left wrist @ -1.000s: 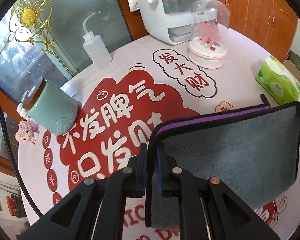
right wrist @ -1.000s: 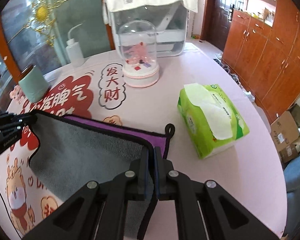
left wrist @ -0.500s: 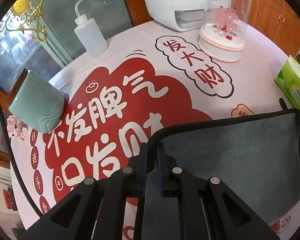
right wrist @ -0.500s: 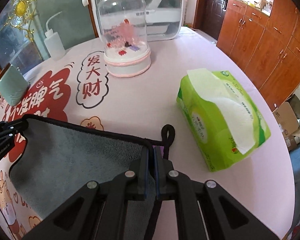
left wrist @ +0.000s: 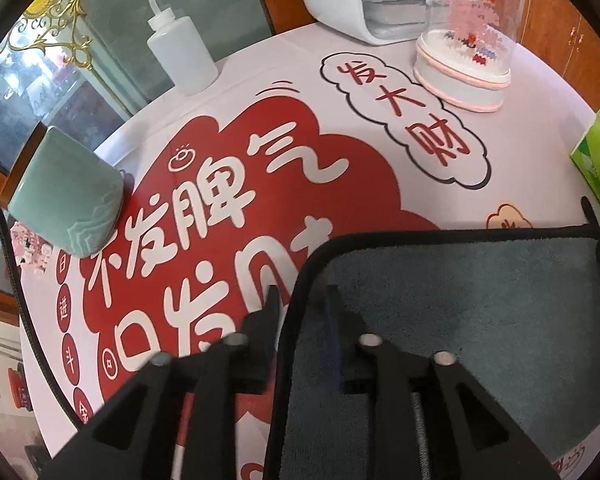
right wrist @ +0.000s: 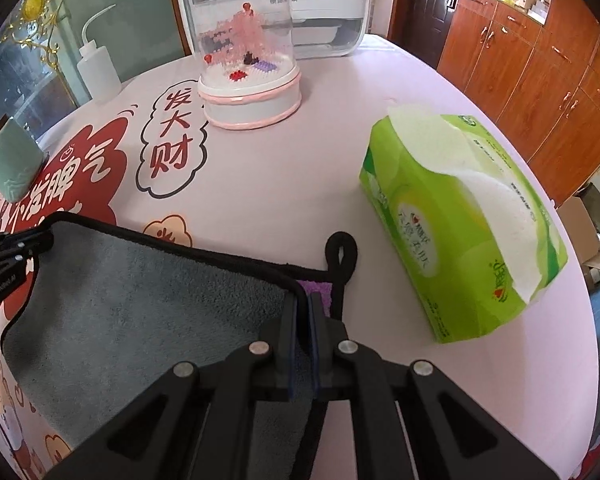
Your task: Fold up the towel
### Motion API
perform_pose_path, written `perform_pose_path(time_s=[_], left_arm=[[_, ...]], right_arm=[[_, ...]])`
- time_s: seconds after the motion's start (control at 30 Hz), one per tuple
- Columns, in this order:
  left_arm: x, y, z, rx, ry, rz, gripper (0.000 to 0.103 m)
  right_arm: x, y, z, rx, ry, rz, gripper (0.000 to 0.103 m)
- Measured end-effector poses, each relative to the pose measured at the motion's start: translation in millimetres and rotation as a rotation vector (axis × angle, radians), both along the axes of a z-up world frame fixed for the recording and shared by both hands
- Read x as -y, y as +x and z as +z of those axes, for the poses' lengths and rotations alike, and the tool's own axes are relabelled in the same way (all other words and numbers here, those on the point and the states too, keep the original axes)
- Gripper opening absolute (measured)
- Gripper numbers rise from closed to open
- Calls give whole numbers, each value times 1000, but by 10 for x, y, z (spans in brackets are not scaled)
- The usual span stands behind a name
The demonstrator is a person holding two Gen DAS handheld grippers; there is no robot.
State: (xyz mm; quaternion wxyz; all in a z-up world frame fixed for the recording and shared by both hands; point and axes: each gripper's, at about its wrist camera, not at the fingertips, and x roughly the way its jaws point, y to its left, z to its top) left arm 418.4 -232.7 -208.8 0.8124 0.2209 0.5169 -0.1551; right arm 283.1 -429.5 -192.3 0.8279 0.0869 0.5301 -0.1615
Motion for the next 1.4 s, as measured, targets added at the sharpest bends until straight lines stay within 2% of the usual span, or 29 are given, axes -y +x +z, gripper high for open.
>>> perform_pose_path(time_s=[0.03, 0.07, 0.13, 0.17, 0.23, 0.27, 0.47, 0.77, 1.07, 1.4], left_arm=[[-19, -7, 8, 3, -2, 5, 45], [-41, -18, 23, 9, -5, 11, 50], [-102, -41, 80, 14, -27, 25, 59], [-126, -50, 104, 8, -40, 29, 60], [-184, -78, 156, -5, -64, 37, 71], [-219, -106, 191, -5, -75, 39, 73], [-359, -291, 343, 12, -105, 41, 75], [-685, -638, 629, 33, -158, 107, 75], [-988, -1153, 980, 42, -214, 142, 78], [-1289, -1790, 1205, 67, -238, 175, 79]], right_arm=[[-3, -4, 1, -1, -4, -4, 22], [-7, -20, 16, 1, -13, -7, 34], [-36, -59, 60, 16, -39, -2, 43], [-66, -83, 90, 23, -57, 7, 45], [-133, -117, 138, 29, -78, 32, 45], [-162, -129, 155, 30, -83, 41, 45], [-363, -228, 265, 34, -96, 88, 45], [-661, -440, 506, 69, -48, 120, 45], [-946, -749, 764, 97, -20, 133, 45], [-1308, -1203, 1007, 114, -10, 143, 45]])
